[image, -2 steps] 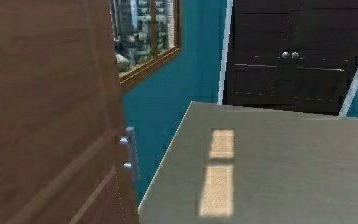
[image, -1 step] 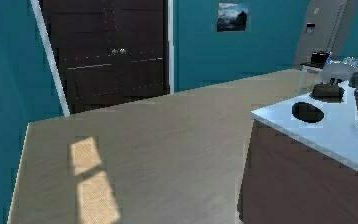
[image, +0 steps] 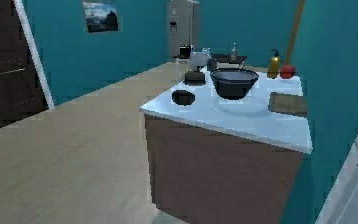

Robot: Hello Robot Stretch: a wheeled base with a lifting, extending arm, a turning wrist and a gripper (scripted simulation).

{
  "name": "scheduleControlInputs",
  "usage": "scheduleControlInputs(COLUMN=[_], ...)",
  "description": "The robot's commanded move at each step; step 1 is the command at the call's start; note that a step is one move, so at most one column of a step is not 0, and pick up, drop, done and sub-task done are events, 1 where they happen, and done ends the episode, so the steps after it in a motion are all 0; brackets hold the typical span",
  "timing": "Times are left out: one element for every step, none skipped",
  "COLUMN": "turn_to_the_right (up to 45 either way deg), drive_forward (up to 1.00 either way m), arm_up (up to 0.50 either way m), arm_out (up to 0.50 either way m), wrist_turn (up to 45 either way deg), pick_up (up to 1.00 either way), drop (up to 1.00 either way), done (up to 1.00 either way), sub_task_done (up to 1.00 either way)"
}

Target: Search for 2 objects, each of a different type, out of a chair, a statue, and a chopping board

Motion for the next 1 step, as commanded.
scheduleControlInputs(turn_to_the_right=[0.0], drive_forward=[0.50], arm_up=[0.00], arm_out=[0.00], wrist_turn=[0.0], pick_up=[0.00], drop=[0.00], done=[0.00], sub_task_done=[0.00])
